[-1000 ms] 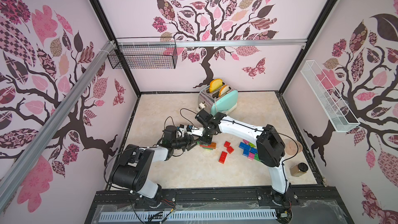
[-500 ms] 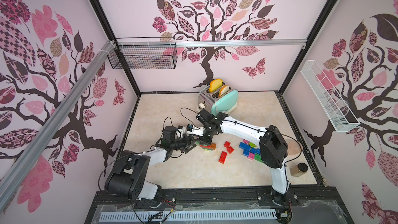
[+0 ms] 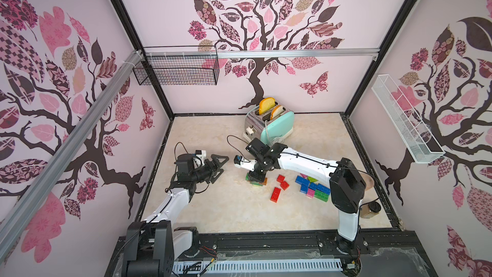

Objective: Assemble a heart with lego
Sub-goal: Adjust the lego brick at the center of the board.

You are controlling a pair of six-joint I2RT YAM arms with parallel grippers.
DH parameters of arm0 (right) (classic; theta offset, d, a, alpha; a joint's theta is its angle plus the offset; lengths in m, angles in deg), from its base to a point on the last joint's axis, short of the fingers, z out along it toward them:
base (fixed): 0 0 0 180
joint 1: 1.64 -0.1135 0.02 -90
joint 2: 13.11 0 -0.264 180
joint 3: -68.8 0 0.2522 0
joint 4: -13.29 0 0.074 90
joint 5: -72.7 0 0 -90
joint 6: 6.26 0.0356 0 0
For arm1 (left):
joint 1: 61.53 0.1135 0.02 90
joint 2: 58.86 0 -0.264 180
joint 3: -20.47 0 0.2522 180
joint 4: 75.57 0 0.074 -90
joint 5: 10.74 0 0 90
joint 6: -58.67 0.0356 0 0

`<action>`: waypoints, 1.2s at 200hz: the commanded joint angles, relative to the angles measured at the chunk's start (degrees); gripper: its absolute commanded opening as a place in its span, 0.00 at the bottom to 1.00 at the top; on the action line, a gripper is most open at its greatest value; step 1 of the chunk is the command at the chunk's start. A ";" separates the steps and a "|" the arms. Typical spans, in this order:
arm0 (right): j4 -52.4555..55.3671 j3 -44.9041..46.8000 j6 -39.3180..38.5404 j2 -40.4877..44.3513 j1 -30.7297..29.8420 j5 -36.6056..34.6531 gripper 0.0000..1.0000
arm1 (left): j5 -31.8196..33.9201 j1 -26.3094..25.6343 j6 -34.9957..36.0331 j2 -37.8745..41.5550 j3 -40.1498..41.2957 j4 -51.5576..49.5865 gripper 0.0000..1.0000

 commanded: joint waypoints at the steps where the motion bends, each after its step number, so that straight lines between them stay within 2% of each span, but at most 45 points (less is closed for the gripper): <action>1: -2.75 4.30 5.25 1.30 -5.83 -0.13 0.23 | -0.06 3.19 1.86 0.28 -0.89 -4.15 0.96; 35: -10.91 10.37 11.61 2.00 -11.51 -1.86 0.22 | -0.90 5.70 3.34 0.36 -0.62 -5.12 0.96; 66: -14.76 12.62 14.44 1.24 -12.95 -3.41 0.26 | -2.04 5.93 3.90 -0.29 -0.30 -4.44 0.96; 82: -16.70 13.96 14.90 1.55 -12.97 -3.72 0.33 | -2.11 5.89 3.99 -0.07 -0.19 -4.14 0.96; 95: -17.51 14.59 15.09 1.99 -13.01 -3.75 0.44 | -2.32 5.97 4.24 0.04 -0.27 -4.18 0.96; 131: -16.51 15.38 14.50 2.48 -12.94 -3.29 0.54 | -2.50 5.97 4.38 -0.38 -0.28 -3.79 0.97; 162: -16.25 17.24 14.58 3.83 -12.97 -2.76 0.54 | -2.74 5.91 4.51 -0.61 -0.46 -3.67 0.97; 210: -16.46 18.90 14.21 3.98 -12.95 -2.53 0.46 | -2.96 5.92 4.56 -0.71 -0.38 -3.45 0.97; 240: -16.24 18.56 13.94 3.23 -12.98 -2.06 0.49 | -3.06 5.97 4.57 -0.57 -0.38 -3.47 0.97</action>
